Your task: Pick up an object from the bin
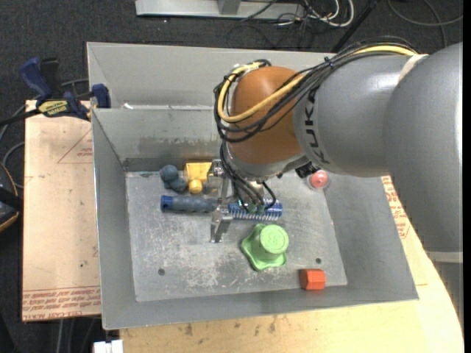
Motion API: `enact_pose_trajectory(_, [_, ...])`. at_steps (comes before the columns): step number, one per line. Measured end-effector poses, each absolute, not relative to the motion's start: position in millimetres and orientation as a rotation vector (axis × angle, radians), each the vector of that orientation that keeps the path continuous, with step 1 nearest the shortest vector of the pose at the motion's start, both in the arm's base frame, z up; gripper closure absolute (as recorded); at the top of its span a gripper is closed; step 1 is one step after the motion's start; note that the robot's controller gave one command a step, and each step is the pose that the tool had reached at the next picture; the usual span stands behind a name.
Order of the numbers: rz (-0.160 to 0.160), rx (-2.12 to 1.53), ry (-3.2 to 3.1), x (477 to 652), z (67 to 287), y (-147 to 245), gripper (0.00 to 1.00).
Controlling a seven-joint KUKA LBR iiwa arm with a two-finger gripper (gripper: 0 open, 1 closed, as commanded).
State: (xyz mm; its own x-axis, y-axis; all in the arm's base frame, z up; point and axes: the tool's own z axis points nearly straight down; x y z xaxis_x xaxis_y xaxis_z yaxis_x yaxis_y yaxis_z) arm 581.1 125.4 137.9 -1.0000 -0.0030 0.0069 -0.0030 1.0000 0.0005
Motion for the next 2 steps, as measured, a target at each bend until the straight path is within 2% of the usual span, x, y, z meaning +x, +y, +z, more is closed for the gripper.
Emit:
enact_pose_trajectory(1, [-0.002, -0.001, -3.142, 583.1, 143, 125, 1.0])
enact_pose_trajectory(2, [0.001, 0.849, -3.034, 584.5, 272, 96, 1.0])
